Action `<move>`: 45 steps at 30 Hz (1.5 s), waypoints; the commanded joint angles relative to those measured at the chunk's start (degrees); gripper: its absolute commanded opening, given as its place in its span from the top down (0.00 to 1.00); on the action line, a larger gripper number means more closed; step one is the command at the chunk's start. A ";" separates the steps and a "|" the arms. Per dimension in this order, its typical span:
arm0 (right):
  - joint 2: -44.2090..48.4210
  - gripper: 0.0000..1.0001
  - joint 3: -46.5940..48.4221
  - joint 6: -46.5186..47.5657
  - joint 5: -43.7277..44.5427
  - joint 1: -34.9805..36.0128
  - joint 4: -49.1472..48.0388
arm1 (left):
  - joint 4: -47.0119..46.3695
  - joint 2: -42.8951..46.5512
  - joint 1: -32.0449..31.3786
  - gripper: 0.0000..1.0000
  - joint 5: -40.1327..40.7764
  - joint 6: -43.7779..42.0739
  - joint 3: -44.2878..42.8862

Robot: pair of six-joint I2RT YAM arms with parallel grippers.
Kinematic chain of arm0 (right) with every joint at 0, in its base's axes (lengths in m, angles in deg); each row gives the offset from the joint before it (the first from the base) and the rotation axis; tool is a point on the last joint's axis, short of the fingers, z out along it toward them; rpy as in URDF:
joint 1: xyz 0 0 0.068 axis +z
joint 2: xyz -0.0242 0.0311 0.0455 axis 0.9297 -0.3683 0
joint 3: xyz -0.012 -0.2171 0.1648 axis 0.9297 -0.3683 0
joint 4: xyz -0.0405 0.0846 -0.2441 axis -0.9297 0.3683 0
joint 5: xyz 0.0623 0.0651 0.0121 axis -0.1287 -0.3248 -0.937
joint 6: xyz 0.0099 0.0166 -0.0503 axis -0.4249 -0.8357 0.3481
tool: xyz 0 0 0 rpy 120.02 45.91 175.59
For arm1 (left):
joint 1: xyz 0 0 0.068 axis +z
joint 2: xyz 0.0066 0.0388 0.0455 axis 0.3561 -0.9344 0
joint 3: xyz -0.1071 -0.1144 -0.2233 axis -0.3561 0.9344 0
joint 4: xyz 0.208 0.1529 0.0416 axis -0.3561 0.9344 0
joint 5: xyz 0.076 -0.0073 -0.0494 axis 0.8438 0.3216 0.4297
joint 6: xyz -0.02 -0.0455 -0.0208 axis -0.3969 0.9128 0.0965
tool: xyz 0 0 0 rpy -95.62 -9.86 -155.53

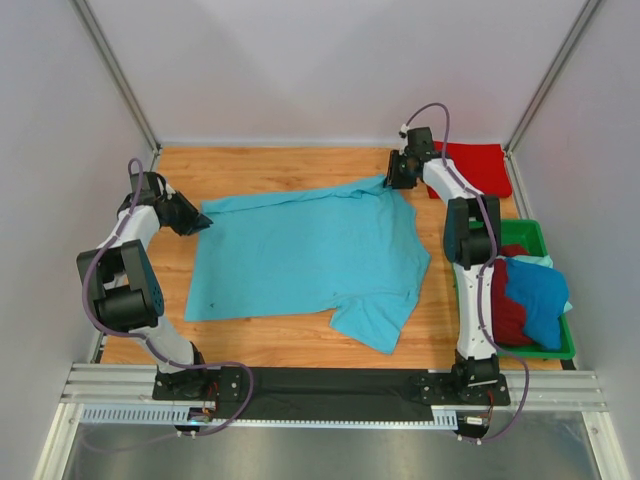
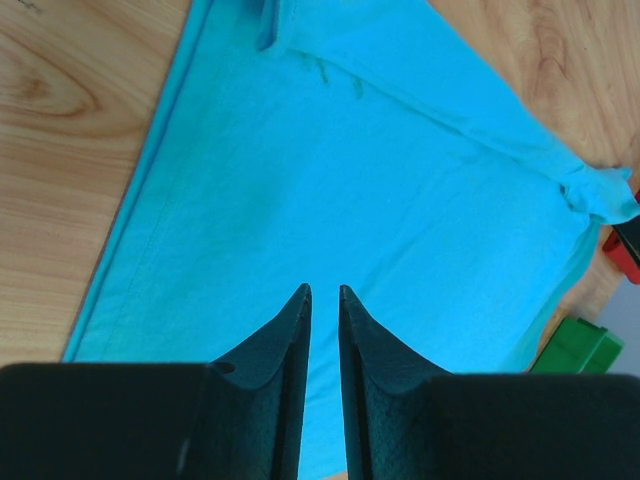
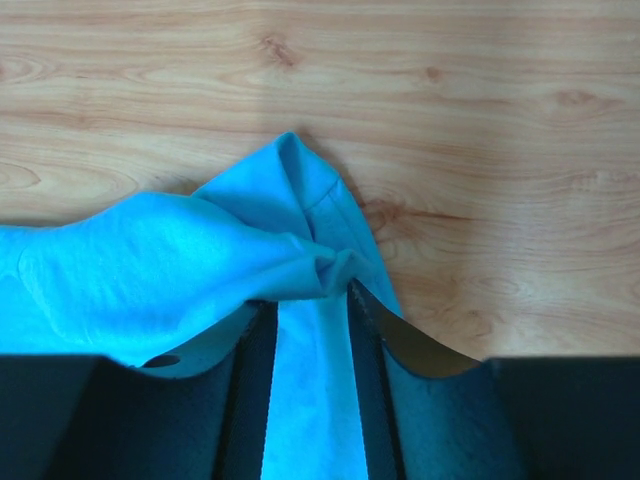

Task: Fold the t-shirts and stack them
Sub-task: Flatten the tshirt out

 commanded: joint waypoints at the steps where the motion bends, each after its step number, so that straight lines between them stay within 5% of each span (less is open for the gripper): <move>1: -0.68 0.65 2.26 -0.89 -0.31 0.07 -3.40 | -0.96 0.12 0.10 0.76 -0.82 -1.17 -0.80; 5: 0.29 0.93 2.26 -1.94 1.36 0.07 -3.14 | -1.04 0.12 0.10 0.76 -0.39 -0.38 -0.71; 13: 13.10 1.00 -9.58 -6.95 0.39 0.69 -0.32 | -2.62 -2.95 0.18 0.72 2.60 3.75 -2.90; 15: 14.70 0.83 -10.66 -7.48 0.04 0.51 0.46 | -4.11 -4.53 0.18 0.68 1.73 5.94 -4.13; 17: 16.02 0.53 -12.33 -7.57 0.48 0.34 0.12 | -5.26 -6.64 0.09 0.66 2.51 7.53 -4.92; 20: 14.98 0.41 -11.55 -7.05 -1.70 -0.71 -0.59 | -7.19 -9.72 0.18 0.65 3.30 9.64 -6.68; 31: 9.17 0.39 -4.07 -6.25 -8.49 -3.35 -1.73 | -8.52 -19.83 0.27 0.65 5.77 13.77 -15.29; 45: 3.28 0.35 -0.82 -6.52 -13.32 -4.58 -3.76 | -6.85 -21.94 0.18 0.70 7.88 11.76 -18.64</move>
